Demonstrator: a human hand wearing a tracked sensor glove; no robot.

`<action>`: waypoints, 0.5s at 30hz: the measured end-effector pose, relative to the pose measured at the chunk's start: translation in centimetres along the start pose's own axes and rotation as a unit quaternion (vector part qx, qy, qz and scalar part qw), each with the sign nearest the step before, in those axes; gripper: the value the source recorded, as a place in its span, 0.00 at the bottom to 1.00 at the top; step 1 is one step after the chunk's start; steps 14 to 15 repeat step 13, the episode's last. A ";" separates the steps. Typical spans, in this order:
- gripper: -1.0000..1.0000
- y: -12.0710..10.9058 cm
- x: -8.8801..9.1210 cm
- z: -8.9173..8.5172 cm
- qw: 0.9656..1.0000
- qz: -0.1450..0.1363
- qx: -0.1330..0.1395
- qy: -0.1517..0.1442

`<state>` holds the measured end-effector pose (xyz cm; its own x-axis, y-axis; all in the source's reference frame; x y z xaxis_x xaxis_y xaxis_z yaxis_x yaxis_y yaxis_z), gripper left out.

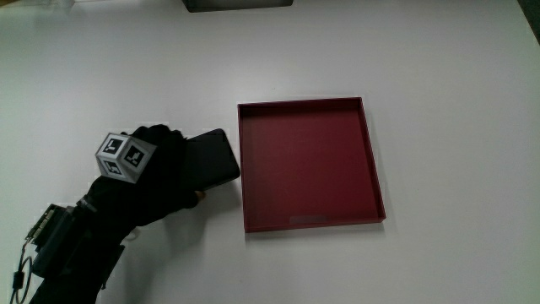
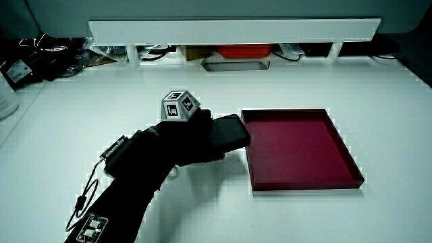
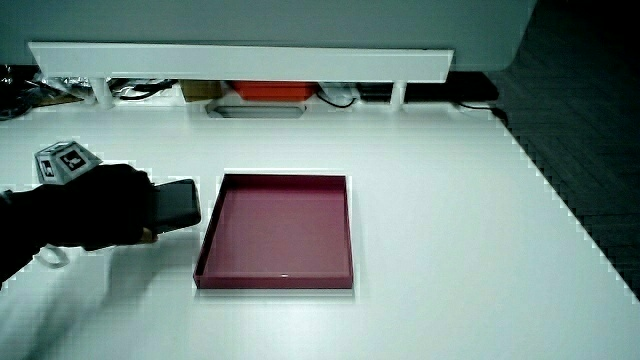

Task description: Pick battery from desk

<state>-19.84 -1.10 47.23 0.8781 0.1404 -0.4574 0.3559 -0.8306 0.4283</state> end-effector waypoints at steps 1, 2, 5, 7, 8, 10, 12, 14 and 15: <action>1.00 0.0 1.0 0.6 1.000 -0.008 0.005 0.010; 1.00 0.2 1.2 0.5 1.000 -0.008 0.004 -0.011; 1.00 0.6 3.3 1.4 0.999 -0.046 0.017 -0.002; 1.00 1.2 3.9 1.2 0.998 -0.053 0.016 -0.035; 1.00 1.7 4.0 0.8 0.996 -0.062 0.022 -0.057; 1.00 2.0 5.6 1.6 0.994 -0.102 0.035 -0.009; 1.00 3.0 5.8 0.5 0.992 -0.097 0.026 -0.074; 1.00 3.4 6.0 0.1 0.992 -0.097 0.026 -0.082; 1.00 3.4 6.0 0.1 0.992 -0.097 0.026 -0.082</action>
